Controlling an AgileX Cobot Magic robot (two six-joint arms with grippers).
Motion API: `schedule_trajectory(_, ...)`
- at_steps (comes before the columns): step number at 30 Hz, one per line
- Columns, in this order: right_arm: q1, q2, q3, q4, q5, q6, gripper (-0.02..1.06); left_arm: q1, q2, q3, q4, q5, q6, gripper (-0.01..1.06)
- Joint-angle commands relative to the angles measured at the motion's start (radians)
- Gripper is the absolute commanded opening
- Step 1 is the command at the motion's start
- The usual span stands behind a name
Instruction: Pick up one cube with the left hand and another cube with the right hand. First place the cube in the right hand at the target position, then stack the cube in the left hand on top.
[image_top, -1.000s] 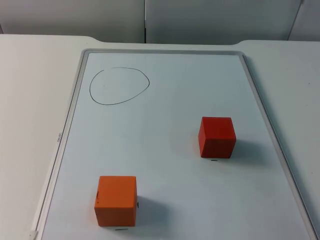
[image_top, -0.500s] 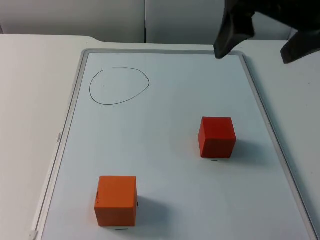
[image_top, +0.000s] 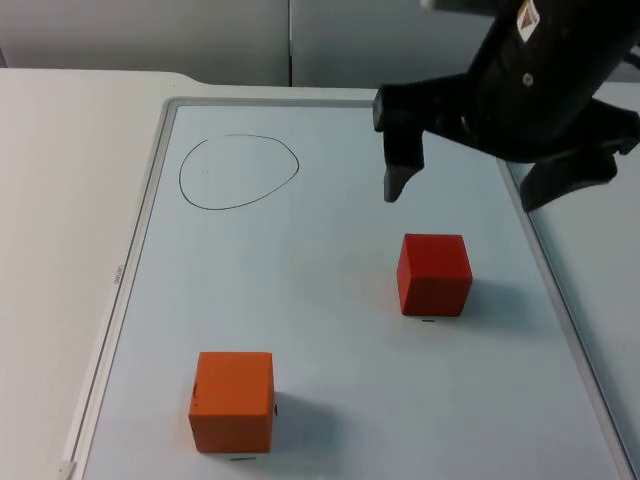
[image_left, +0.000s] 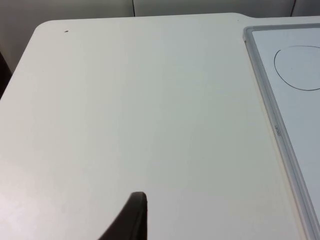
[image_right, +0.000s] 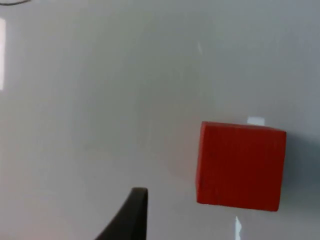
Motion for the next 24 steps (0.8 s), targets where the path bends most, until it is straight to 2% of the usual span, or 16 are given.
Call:
schedule_trajectory(1, 0.003, 0.027, -0.002, -0.010, 0.007, 0.023, 1.00, 0.000, -0.004, 0.006, -0.003, -0.008, -0.005, 1.05)
schedule_trajectory(5, 0.006, 0.064, -0.001, -0.007, 0.005, 0.054, 1.00, 0.000, -0.004, 0.006, -0.003, -0.008, -0.005, 1.05)
schedule_trajectory(13, 0.006, 0.156, -0.001, 0.015, -0.082, 0.077, 1.00, 0.000, -0.004, 0.006, -0.003, -0.008, -0.005, 1.05)
schedule_trajectory(24, -0.005, 0.205, -0.001, -0.017, -0.088, 0.101, 1.00, 0.000, -0.004, 0.006, -0.003, -0.008, -0.005, 1.05)
